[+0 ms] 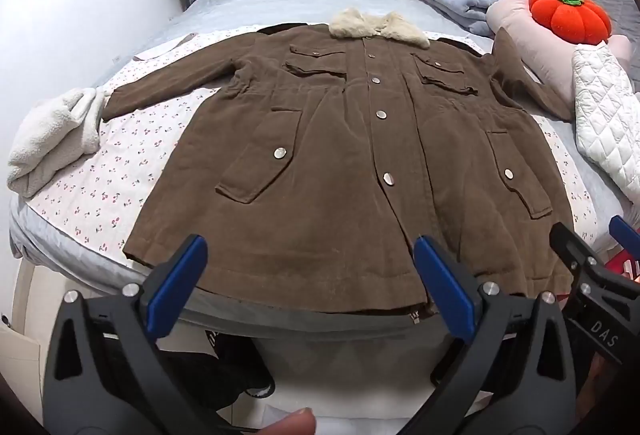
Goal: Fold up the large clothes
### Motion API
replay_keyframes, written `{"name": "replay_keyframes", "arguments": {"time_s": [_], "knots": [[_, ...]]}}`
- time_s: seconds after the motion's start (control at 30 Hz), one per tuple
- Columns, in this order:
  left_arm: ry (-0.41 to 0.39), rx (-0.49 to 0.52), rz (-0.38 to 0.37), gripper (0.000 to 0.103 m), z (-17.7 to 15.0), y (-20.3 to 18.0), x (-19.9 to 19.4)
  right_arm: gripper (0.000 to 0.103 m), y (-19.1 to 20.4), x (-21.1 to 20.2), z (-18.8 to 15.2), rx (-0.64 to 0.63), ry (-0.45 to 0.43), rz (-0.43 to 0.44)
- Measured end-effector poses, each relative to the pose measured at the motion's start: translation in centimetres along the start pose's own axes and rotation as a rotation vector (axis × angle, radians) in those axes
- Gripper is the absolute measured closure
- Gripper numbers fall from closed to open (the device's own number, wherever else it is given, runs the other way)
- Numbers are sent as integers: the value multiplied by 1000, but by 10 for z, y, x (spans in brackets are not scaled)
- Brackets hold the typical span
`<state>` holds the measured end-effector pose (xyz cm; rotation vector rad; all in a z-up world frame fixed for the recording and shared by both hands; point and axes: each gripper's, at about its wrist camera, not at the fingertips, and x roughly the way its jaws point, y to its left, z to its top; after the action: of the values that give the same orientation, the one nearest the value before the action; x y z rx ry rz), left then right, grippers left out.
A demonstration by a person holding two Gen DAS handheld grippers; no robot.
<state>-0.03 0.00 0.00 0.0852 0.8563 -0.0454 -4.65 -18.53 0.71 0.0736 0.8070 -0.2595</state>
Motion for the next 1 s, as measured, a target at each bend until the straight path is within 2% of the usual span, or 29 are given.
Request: {"name": "replay_keyframes", "arguments": {"time_s": [0.17, 0.33, 1.0], "knots": [[-4, -4, -5, 1, 0, 0, 0, 0, 5, -1, -1, -32, 2, -18], [-4, -2, -3, 1, 0, 0, 0, 0, -1, 1, -2, -16, 16, 21], [-6, -5, -5, 1, -5, 1, -7, 0, 8, -3, -4, -33, 7, 7]]}}
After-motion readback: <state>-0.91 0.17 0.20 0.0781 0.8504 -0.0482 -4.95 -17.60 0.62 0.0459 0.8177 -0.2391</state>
